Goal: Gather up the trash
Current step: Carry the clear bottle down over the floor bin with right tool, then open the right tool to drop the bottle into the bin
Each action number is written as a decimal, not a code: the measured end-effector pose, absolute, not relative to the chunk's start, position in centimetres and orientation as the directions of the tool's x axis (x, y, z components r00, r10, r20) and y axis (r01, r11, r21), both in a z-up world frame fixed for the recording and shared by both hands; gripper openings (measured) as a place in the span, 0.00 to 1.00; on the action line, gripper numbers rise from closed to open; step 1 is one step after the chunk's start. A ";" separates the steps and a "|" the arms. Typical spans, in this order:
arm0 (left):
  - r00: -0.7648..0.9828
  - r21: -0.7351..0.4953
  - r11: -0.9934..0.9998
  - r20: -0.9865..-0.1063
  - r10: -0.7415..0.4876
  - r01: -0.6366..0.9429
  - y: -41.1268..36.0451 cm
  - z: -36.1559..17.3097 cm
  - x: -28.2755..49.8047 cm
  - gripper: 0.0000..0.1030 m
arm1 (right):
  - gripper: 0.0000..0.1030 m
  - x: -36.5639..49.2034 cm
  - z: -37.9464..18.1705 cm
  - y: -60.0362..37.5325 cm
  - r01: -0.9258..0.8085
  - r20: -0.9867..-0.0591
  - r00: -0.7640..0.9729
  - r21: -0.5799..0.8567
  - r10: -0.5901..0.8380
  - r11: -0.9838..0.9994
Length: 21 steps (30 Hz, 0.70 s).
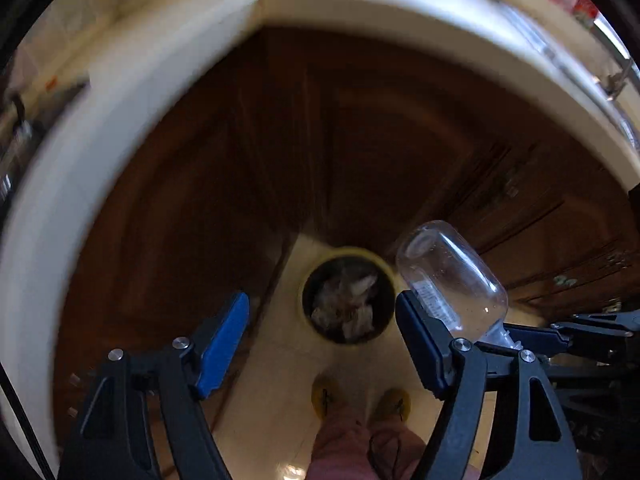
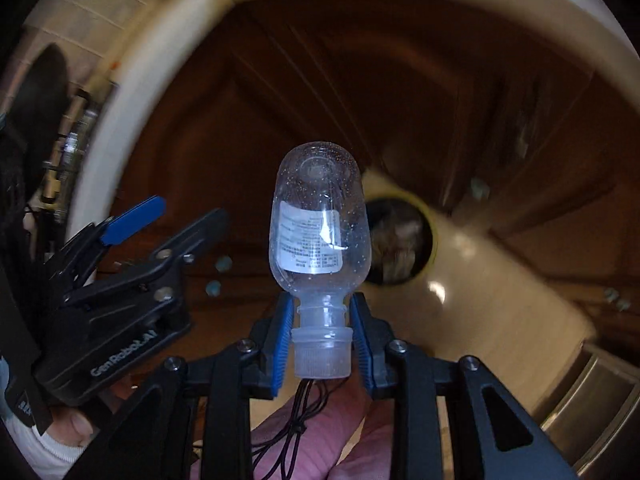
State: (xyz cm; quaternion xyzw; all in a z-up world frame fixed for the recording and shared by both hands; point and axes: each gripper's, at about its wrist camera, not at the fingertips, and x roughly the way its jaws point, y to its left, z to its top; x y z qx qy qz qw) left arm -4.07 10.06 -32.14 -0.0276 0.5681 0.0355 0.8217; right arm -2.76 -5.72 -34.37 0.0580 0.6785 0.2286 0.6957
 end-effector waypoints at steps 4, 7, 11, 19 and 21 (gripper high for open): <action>0.252 -0.031 0.990 -0.968 0.005 -0.138 11.3 -39.3 -4.9 0.73 | 0.28 -2.4 -43.9 -6.6 -0.113 -0.916 -0.158 0.387 0.368 0.915; 0.193 0.002 0.991 -0.981 0.028 -0.135 11.5 -43.4 -4.7 0.77 | 0.28 -1.9 -49.0 -7.4 -0.037 -0.912 -0.210 0.368 0.353 0.929; 0.152 0.026 0.989 -0.987 0.049 -0.148 11.9 -46.9 -4.1 0.81 | 0.28 -1.6 -53.7 -7.0 -0.011 -0.910 -0.255 0.339 0.326 0.941; 0.169 0.022 0.988 -0.984 0.048 -0.154 12.2 -47.5 -2.2 0.90 | 0.29 1.7 -56.0 -3.7 -0.026 -0.897 -0.289 0.356 0.334 0.934; 0.174 0.023 0.989 -0.984 0.049 -0.149 12.3 -47.2 -1.9 0.90 | 0.31 3.0 -55.5 -3.2 -0.014 -0.894 -0.282 0.367 0.348 0.930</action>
